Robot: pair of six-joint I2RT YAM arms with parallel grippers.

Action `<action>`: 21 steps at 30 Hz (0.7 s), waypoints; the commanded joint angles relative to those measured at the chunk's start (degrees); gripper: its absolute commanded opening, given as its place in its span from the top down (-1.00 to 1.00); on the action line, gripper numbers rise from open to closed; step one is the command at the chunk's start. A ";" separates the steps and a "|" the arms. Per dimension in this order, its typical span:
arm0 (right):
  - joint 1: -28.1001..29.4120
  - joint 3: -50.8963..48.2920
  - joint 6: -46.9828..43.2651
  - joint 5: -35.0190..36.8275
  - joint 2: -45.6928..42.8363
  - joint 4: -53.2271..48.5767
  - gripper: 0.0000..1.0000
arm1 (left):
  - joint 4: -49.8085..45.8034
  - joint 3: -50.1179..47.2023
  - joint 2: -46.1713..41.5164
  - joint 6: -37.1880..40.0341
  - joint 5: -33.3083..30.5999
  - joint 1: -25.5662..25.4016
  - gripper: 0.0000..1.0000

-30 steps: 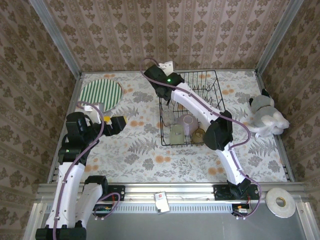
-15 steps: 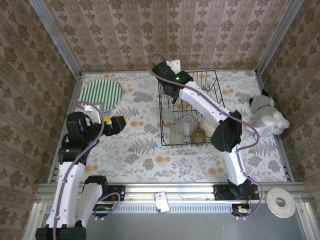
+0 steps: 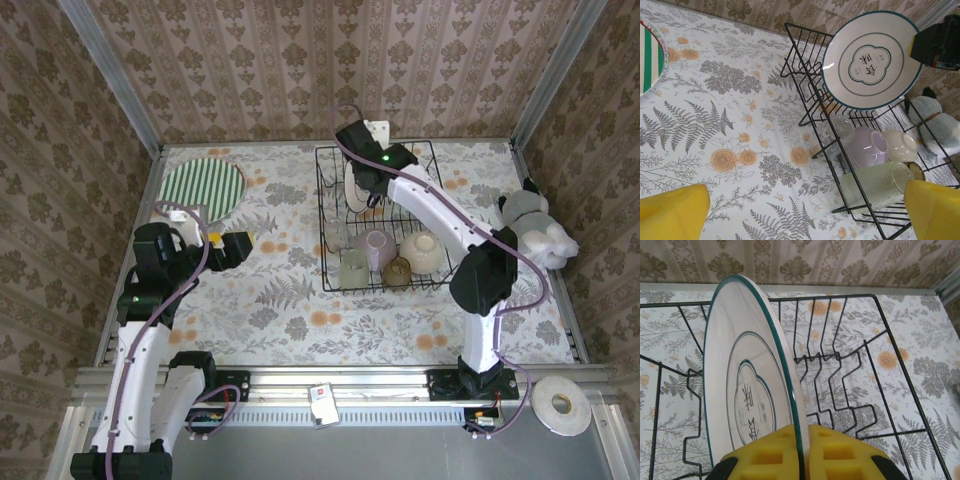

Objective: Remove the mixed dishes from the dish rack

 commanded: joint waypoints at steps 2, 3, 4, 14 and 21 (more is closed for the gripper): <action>-2.36 -4.94 1.30 -1.85 -5.57 3.41 1.00 | 0.78 -0.31 0.13 0.02 0.60 0.32 -0.99; -2.79 -6.30 1.37 -2.63 -6.48 4.23 1.00 | 0.81 -0.29 0.14 -0.04 0.71 0.29 -0.99; -3.40 -7.69 1.56 -3.63 -7.50 4.97 1.00 | 0.90 -0.29 0.15 -0.09 1.03 0.25 -1.00; -10.52 -21.10 3.45 -16.06 -17.69 12.83 1.00 | 9.15 -2.19 0.47 -5.19 11.03 0.25 -1.00; -15.57 -28.59 5.11 -26.27 -22.69 16.94 1.00 | 21.49 -6.49 1.42 -15.00 15.16 -0.31 -1.00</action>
